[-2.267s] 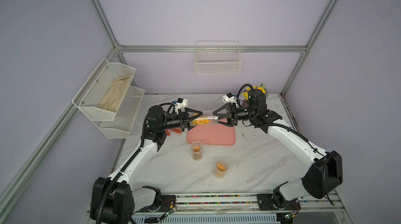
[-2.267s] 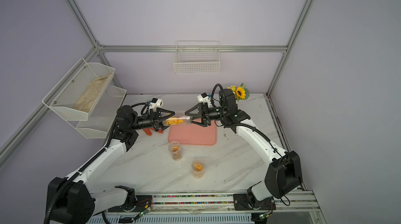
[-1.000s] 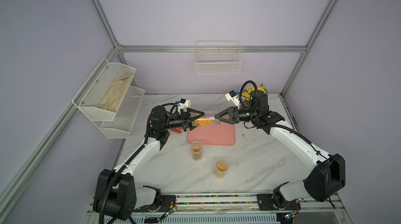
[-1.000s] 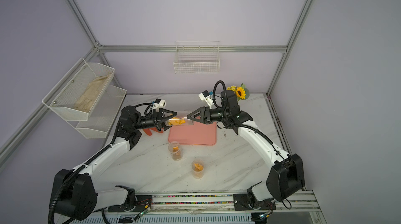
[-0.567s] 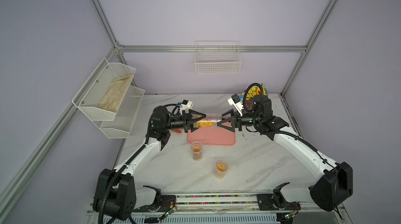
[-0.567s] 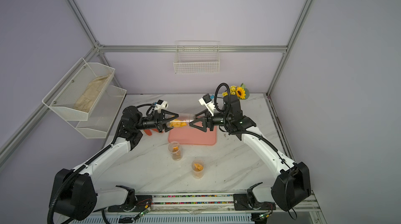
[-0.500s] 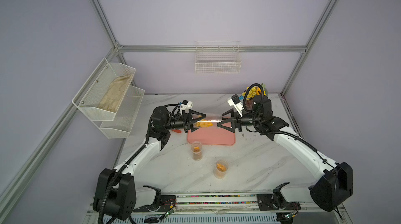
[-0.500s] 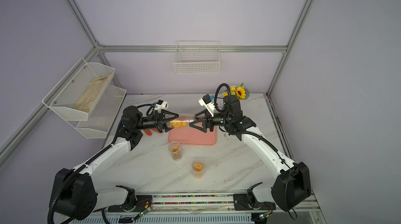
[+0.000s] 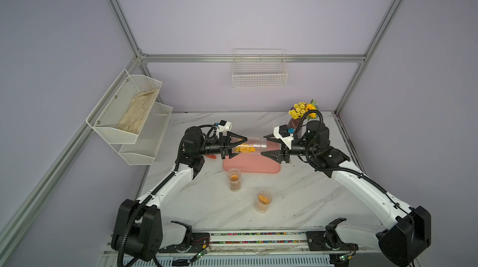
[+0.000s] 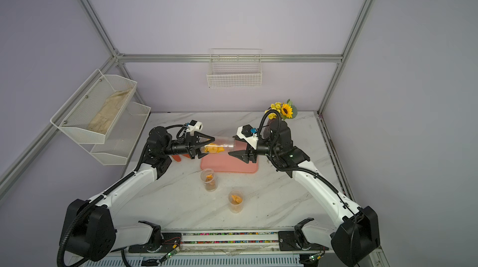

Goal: Pour the cookies out of the jar
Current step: Unscrew the lid from the jar.

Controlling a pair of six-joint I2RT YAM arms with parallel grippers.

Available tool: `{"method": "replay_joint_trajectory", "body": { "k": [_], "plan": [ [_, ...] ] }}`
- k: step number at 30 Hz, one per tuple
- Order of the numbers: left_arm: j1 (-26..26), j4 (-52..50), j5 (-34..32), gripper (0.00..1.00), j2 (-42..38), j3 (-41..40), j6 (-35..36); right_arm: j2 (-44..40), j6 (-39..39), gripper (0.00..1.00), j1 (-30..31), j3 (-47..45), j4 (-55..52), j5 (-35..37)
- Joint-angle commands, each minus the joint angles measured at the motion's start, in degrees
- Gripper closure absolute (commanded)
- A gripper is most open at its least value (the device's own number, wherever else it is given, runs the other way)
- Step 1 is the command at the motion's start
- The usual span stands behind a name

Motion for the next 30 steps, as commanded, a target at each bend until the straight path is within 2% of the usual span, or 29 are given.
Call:
{"method": "replay_joint_trajectory", "body": {
  "k": [1,11,14,16,19,21,26,28,30],
  "plan": [
    [4.37,-0.8,-1.74,0.41,-0.06,1.1,0.32,-5.03,-8.33,0.4,-4.06,-0.47,-0.96,9.65],
    [4.32,-0.14,-1.81,0.41,0.91,1.54,0.14,-8.92,-10.48,0.39,-4.04,-3.86,-0.58,12.7],
    [4.3,0.11,-1.85,0.41,1.02,1.73,-0.07,-8.43,-5.27,0.37,-4.11,-3.72,0.17,12.78],
    [4.27,0.15,-1.85,0.41,0.98,1.86,-0.17,-7.41,5.08,0.32,-4.07,-2.16,0.7,13.93],
    [4.34,0.16,-1.73,0.41,0.76,1.96,-0.13,-5.5,26.93,0.21,-4.23,2.79,0.22,19.2],
    [4.32,0.22,-1.68,0.41,0.68,2.01,-0.15,-3.82,40.76,0.16,-4.45,6.55,-1.46,20.27],
    [4.31,0.23,-1.58,0.41,0.24,2.36,-0.16,3.06,66.96,0.07,-6.1,15.4,-3.78,7.84],
    [4.24,0.26,-1.44,0.41,0.01,2.53,-0.15,7.05,74.33,0.03,-7.06,19.32,-4.38,0.14],
    [4.23,0.28,-1.45,0.41,-0.1,2.7,-0.04,10.33,79.53,0.03,-7.89,22.2,-5.67,-5.16]
  ]
}}
